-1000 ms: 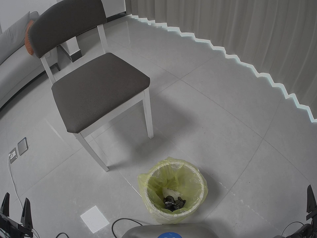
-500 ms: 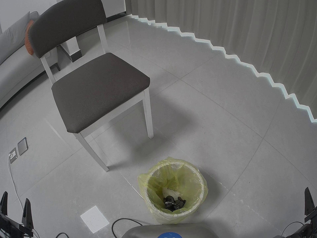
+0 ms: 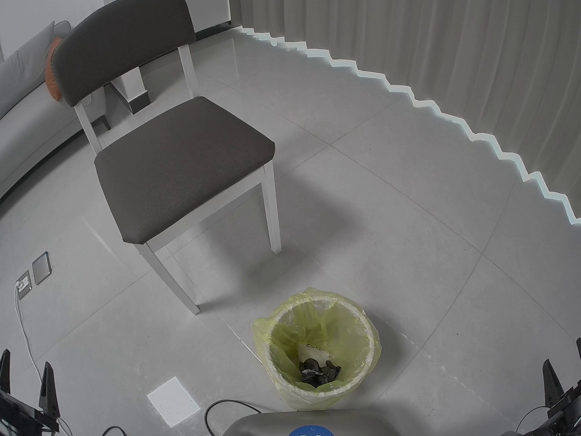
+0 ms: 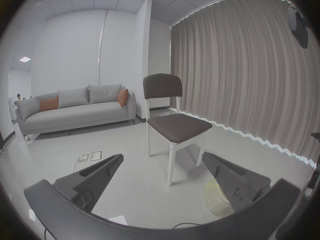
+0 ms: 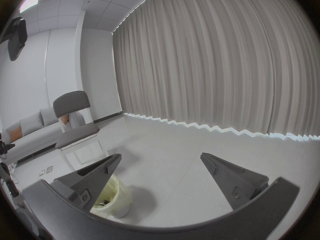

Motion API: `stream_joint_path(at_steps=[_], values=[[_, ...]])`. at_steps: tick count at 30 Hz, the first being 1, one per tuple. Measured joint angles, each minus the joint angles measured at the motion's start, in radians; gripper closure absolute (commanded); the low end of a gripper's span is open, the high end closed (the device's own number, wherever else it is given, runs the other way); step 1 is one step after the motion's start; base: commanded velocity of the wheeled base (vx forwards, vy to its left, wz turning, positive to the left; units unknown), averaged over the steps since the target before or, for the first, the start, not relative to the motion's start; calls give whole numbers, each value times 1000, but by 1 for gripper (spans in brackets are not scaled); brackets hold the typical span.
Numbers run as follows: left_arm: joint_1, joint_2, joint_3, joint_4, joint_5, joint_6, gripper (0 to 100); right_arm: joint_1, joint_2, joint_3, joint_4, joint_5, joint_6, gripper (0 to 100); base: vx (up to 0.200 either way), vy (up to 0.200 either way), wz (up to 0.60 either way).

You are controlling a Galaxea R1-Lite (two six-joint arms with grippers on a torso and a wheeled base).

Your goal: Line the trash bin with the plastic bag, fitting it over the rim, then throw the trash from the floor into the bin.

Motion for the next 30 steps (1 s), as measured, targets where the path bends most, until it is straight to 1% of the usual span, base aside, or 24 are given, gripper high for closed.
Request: stream_joint_path(at_steps=[7,13,20,22,25,27,30], values=[[0,0,0,-2,173,-2,0,0,0,0,0,-4,8,0,0,0,0],[0,1,0,-1,185,-54,0,0,0,0,-1,-7,10,0,0,0,0],[0,1,0,-1,183,-44,0,0,0,0,-1,-7,10,0,0,0,0],[0,1,0,-1,170,-43,0,0,0,0,-1,-7,10,0,0,0,0],[-1,1,0,-1,137,-43,0,0,1,0,-1,-7,8,0,0,0,0],[-1,1,0,2,95,-45,0,0,1,0,-1,-7,6,0,0,0,0],[-1,1,0,21,0,-56,0,0,1,0,-1,-7,3,0,0,0,0]])
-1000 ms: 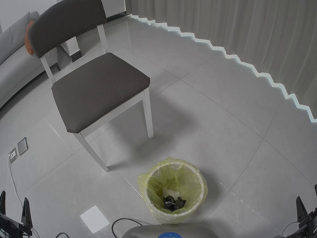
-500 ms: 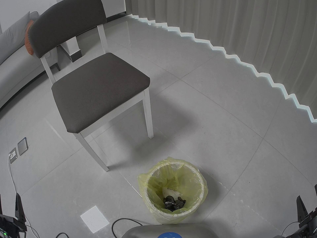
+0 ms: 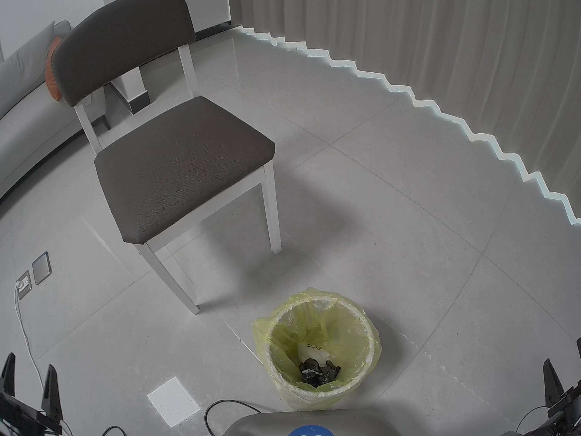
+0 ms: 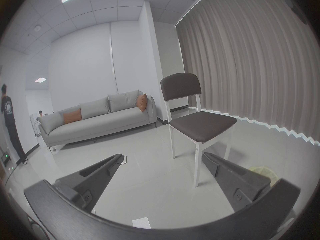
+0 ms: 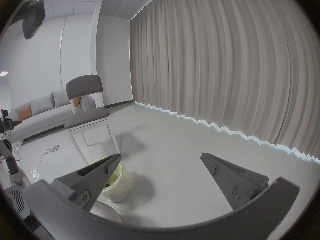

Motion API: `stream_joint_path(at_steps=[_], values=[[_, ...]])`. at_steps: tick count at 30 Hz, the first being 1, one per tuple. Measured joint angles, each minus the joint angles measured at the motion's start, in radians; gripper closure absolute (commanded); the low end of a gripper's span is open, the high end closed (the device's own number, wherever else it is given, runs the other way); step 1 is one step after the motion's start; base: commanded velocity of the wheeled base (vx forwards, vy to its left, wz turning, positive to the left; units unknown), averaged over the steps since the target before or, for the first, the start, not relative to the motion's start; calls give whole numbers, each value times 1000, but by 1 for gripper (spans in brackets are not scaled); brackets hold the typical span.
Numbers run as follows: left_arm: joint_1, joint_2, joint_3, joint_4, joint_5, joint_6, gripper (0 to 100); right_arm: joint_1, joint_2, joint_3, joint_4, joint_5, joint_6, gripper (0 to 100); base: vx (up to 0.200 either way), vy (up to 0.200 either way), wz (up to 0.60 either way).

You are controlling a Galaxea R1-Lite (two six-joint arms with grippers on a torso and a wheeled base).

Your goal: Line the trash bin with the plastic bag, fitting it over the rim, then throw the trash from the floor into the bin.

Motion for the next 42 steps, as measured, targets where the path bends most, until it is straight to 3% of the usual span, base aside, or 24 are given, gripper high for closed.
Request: stream_joint_path(at_steps=[3,12,19,30,42], values=[[0,0,-1,53,-59,-16,0,0,0,0,0,0,0,0,0,0,0],[0,0,-14,70,-121,-3,0,0,0,0,1,3,-3,0,0,0,0],[0,1,-3,66,-227,74,0,0,0,0,1,3,-3,0,0,0,0],[0,1,0,60,-189,-9,0,0,0,0,-1,-1,14,0,0,0,0],[1,1,0,55,-174,-13,0,-3,0,0,-6,-17,42,0,0,0,0]])
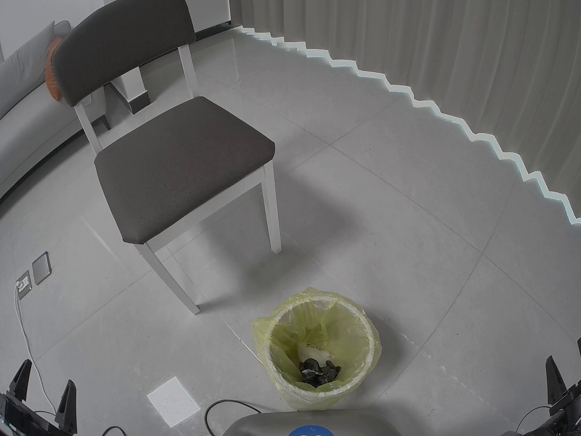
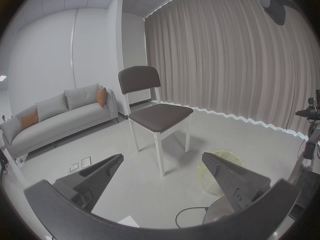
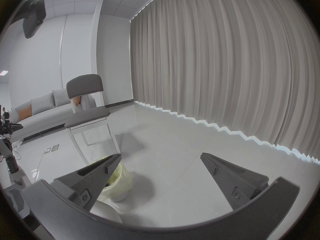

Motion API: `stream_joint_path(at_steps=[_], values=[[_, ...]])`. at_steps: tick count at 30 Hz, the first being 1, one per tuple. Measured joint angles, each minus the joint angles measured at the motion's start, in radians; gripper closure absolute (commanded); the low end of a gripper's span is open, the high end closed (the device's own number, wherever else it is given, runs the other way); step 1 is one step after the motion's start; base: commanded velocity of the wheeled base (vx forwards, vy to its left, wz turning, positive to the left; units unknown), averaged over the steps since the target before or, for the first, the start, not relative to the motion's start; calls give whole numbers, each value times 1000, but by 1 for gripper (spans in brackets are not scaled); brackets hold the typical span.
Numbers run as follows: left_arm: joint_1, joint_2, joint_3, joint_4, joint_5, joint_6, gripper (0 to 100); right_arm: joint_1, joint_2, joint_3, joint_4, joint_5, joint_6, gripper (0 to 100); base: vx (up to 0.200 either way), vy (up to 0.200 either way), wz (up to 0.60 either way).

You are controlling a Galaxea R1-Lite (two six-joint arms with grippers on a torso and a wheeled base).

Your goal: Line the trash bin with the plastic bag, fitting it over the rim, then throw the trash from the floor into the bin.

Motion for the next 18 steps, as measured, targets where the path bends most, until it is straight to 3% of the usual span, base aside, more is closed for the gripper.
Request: stream_joint_path(at_steps=[18], values=[[-1,0,0,1,-3,6,0,0,0,0,0,0,-4,0,0,0,0]])
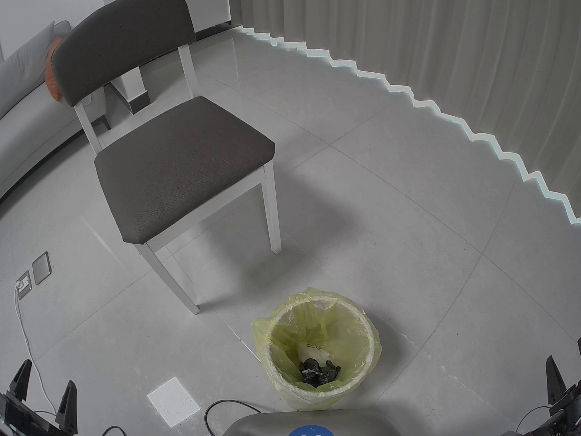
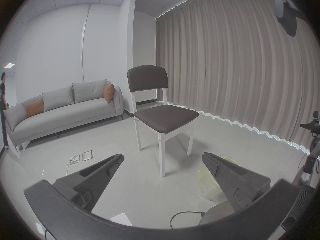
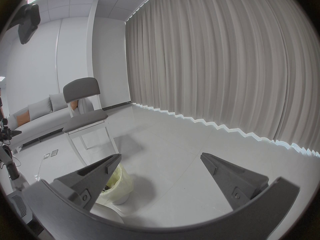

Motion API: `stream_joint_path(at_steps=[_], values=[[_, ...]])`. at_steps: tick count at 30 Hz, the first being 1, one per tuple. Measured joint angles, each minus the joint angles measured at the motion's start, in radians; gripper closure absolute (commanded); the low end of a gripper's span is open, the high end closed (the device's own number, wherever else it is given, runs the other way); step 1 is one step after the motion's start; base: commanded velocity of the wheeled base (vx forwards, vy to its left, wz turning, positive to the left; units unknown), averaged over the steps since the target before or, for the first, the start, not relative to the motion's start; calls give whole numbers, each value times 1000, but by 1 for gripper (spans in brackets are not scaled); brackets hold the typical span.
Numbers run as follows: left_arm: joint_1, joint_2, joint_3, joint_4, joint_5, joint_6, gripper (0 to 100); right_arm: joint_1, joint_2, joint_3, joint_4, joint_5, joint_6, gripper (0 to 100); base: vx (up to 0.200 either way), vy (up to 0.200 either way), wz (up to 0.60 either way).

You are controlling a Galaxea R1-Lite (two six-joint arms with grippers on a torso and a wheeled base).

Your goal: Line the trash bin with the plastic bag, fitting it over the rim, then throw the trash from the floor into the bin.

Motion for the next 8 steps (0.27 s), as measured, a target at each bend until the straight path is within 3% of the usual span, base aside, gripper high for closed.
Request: stream_joint_path(at_steps=[8], values=[[0,0,0,0,0,0,0,0,0,0,0,0,1,0,0,0,0]])
